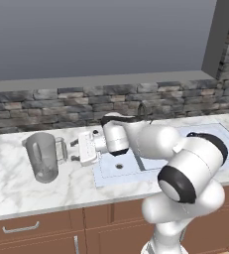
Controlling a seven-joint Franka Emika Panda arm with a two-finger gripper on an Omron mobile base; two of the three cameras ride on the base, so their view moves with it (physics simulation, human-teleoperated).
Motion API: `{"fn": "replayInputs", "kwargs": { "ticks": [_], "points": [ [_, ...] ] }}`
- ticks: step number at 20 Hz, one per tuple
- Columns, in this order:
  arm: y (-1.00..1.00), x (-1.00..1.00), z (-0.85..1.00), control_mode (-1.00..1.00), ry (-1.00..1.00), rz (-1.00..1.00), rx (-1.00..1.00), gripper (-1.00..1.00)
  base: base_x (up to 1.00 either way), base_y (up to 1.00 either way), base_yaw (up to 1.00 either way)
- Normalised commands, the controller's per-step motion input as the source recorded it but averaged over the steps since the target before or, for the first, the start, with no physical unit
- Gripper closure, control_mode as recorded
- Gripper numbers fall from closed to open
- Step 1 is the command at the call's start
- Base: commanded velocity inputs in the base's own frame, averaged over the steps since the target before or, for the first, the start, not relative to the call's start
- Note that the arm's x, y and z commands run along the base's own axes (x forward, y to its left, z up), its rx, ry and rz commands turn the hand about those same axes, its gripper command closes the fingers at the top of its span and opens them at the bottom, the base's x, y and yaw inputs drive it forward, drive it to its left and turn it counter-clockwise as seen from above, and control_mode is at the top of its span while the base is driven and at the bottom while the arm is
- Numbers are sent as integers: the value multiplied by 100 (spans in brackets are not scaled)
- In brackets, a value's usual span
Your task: Turn on the sink faucet and place the jug under the water for a few seconds to fill it up.
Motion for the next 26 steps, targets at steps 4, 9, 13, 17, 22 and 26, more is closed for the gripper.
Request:
{"fn": "replayInputs", "kwargs": {
  "ticks": [4,9,13,17,22,26],
  "points": [
    [-25,0,2,-100,-3,0,2,-100,0,0,0],
    [0,4,0,-100,0,0,0,-100,0,0,0],
    [19,13,0,-100,1,0,0,-100,0,0,0],
    [23,2,0,-100,1,2,0,-100,0,0,0],
    [24,0,0,-100,0,4,0,-100,0,0,0],
    [23,0,0,-100,0,4,0,-100,0,0,0]
  ]
}}
